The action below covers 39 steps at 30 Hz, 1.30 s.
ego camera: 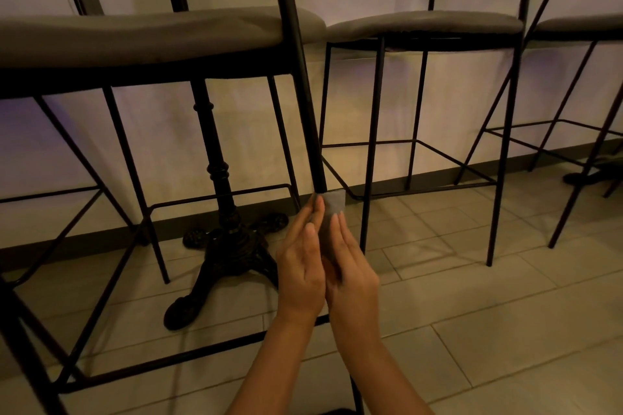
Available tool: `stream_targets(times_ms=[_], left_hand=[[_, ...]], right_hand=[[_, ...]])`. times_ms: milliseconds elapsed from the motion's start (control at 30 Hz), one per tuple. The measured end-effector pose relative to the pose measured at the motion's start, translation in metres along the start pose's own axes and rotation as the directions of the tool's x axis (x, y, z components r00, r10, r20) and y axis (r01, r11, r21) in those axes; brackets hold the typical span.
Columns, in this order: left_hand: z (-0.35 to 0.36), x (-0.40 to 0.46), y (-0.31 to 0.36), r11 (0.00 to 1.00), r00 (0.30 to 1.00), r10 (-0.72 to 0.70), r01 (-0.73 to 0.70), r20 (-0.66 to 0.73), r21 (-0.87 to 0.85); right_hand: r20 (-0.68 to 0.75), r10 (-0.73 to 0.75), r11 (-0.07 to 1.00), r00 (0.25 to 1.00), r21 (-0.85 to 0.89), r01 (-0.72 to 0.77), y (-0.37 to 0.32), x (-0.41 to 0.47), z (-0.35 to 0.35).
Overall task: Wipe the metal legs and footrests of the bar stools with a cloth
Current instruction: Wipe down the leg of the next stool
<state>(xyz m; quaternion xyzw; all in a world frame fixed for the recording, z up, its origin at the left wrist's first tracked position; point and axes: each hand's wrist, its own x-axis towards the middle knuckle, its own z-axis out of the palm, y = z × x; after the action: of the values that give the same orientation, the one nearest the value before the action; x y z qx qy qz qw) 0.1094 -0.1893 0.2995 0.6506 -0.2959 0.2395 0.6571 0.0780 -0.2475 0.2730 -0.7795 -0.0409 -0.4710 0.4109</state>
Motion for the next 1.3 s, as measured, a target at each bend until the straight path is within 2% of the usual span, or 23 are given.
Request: stream_targets(times_ms=[233,400,500,633,833,967,1300], left_hand=[[-0.033,0.038,0.01,0.944,0.974,0.213,-0.224,0.074,0.243],[-0.028,0.085,0.027,0.925,0.972,0.201,-0.23,0.125,0.302],[-0.024,0.094,0.025,0.907,0.968,0.183,-0.234,0.174,0.351],[-0.026,0.095,0.025,0.903,0.956,0.195,-0.262,0.219,0.341],[-0.024,0.092,0.028,0.898,0.956,0.229,-0.28,0.183,0.339],[-0.023,0.09,0.025,0.877,0.941,0.27,-0.328,0.206,0.35],[-0.026,0.092,0.015,0.894,0.923,0.293,-0.358,0.251,0.27]], right_hand=[[-0.085,-0.028,0.997,0.996,-0.08,0.021,0.004,0.018,0.007],[-0.102,-0.058,0.984,0.993,-0.176,0.04,0.008,0.023,0.008],[-0.082,-0.042,0.985,0.996,-0.171,0.028,0.008,0.025,0.008],[-0.068,-0.049,0.986,0.996,-0.165,0.037,0.009,0.026,0.008],[-0.008,-0.023,0.981,1.0,-0.194,0.021,0.019,0.012,0.003],[0.03,-0.006,0.979,1.0,-0.203,0.012,0.025,-0.001,-0.002],[0.006,-0.054,0.987,0.999,-0.152,0.055,0.013,0.021,0.001]])
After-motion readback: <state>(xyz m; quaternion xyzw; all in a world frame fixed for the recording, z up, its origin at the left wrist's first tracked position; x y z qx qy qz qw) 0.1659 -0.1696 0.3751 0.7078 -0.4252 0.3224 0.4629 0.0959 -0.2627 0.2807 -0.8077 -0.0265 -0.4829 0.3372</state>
